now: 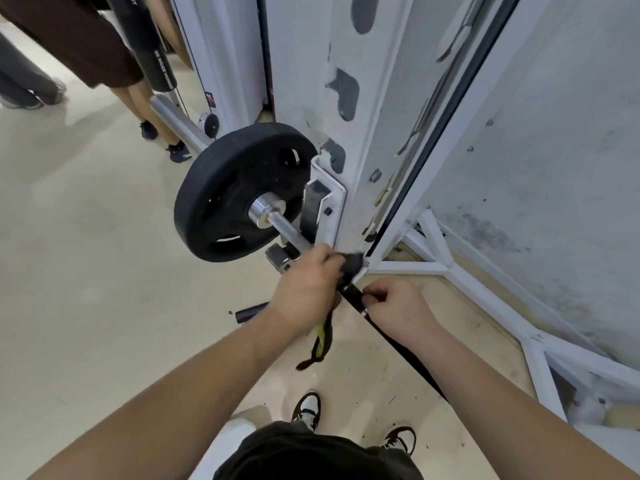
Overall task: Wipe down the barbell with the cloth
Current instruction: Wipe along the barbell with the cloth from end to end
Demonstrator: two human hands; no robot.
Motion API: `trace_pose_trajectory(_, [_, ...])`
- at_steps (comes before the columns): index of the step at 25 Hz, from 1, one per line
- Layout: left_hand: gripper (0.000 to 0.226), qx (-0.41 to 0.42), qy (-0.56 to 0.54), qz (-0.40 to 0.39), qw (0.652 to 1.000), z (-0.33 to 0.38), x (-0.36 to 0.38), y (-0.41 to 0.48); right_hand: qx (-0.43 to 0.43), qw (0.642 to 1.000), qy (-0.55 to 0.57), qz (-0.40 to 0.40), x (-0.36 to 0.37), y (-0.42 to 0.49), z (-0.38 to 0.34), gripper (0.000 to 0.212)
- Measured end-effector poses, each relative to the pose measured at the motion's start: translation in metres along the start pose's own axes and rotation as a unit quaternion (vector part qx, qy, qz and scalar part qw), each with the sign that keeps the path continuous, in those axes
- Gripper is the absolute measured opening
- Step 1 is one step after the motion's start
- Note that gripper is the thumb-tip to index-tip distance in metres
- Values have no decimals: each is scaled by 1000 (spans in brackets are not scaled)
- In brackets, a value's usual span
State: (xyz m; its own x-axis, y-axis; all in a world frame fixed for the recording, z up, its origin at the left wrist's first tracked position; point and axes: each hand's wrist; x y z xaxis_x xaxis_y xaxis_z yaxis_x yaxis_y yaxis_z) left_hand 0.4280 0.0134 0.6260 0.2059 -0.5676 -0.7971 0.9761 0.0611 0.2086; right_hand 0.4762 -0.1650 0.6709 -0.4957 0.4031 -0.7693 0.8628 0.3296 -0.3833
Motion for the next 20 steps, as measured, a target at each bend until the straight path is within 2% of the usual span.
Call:
trace_pose_trajectory(2, [14, -101, 7, 73, 992, -13, -9, 6, 1, 1000, -6, 14, 2, 1, -5, 15])
trace_pose_trajectory(4, [15, -142, -24, 100, 984, 9, -1, -5, -4, 1000, -5, 27, 1, 3, -12, 13])
trace_pose_trajectory(6, [16, -111, -71, 44, 990, 33, 4, -19, -8, 1000, -2, 19, 0, 10, -21, 11])
trace_pose_trajectory(8, [17, -108, -120, 0, 987, 30, -11, -20, -14, 1000, -7, 8, -2, 16, -30, 18])
trace_pose_trajectory(10, [16, -157, -124, 65, 978, 14, -42, -10, -31, 999, -41, 9, -2, 23, -36, 13])
trace_pose_trajectory(12, [11, -203, -84, 180, 959, -4, -76, 7, -53, 997, -57, 16, 0, 29, -45, 17])
trace_pose_trajectory(14, [13, -243, -73, 222, 941, -20, -92, 24, -60, 995, -80, 12, 4, 36, -53, 22])
trace_pose_trajectory(16, [17, -273, -43, 173, 945, -33, -85, 42, -63, 990, -124, 9, 11, 41, -57, 27])
trace_pose_trajectory(18, [17, -253, 27, 68, 965, -38, -65, 53, -70, 986, -151, 23, 18, 42, -56, 31])
trace_pose_trajectory(20, [14, -239, 71, 7, 968, -40, -55, 63, -73, 982, -172, 38, 21, 43, -56, 26])
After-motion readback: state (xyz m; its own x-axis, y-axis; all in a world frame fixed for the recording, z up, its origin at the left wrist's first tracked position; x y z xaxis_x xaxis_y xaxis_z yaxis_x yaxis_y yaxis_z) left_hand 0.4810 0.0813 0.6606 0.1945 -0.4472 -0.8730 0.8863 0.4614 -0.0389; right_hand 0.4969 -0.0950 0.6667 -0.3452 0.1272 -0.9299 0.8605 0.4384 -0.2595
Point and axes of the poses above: each hand's wrist, its own y-axis towards the middle knuckle, its own x-axis out of the palm, z = x × y, and after that the axes turned 6 degrees about -y, right-handed
